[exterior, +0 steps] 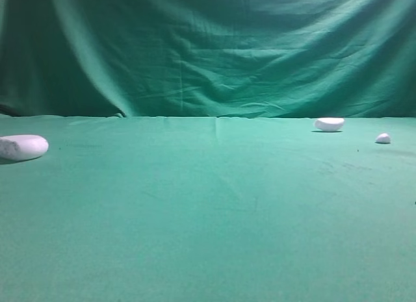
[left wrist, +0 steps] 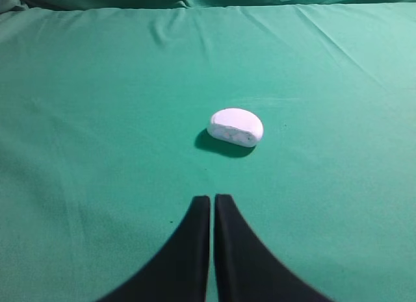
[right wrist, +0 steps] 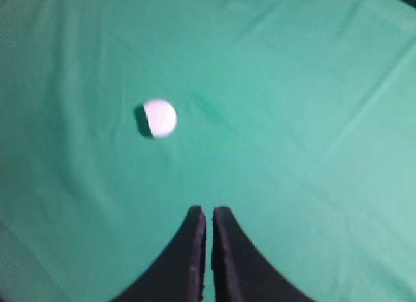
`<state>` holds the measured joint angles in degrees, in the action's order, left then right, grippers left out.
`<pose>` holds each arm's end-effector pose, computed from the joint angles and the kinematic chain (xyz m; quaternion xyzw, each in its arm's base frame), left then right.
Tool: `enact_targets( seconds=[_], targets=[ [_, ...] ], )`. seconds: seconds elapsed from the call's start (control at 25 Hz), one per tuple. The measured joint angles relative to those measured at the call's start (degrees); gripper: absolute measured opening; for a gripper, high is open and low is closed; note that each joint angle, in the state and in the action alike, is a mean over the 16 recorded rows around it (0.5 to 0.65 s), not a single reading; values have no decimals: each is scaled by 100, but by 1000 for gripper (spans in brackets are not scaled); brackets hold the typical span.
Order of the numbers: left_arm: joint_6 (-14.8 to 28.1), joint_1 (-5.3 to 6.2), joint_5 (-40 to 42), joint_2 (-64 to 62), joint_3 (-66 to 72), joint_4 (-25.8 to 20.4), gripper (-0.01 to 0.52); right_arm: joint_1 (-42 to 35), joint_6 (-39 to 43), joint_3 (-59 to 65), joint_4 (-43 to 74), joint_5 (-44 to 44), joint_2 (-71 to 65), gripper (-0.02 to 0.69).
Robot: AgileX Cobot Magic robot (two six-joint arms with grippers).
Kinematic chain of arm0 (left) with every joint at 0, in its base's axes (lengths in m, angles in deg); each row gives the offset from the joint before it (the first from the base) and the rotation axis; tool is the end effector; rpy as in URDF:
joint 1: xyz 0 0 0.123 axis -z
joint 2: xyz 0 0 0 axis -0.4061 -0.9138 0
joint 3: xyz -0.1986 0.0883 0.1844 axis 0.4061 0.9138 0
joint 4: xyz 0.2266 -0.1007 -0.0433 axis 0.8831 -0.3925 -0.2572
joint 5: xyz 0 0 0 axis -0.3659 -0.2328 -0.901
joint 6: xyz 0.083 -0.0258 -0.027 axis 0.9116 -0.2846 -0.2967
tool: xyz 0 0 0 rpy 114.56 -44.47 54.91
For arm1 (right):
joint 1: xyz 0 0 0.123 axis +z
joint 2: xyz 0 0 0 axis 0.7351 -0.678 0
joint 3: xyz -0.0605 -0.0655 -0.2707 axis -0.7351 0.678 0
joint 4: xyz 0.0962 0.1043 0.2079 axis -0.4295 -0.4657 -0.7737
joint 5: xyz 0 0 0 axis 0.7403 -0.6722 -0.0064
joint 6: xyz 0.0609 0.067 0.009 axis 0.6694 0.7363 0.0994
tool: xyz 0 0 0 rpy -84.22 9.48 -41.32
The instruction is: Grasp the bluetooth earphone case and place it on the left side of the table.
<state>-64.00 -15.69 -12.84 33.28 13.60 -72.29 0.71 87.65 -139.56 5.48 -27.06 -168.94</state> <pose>0.0523 -0.0094 0.1773 0.0582 0.7902 -0.0560 0.6075 0.2186 0.2320 0.4471 -0.3300 0.8812 0.1166 0.3176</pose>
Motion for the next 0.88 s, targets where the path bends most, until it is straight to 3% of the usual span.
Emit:
enact_targets(
  seconds=[0.36,0.88],
  targets=[
    [0,0,0,0,0,0,0,0,280,1929,195,65,1661,0],
    [0,0,0,0,0,0,0,-45,-498,3508,11,207,3222,0]
  ],
)
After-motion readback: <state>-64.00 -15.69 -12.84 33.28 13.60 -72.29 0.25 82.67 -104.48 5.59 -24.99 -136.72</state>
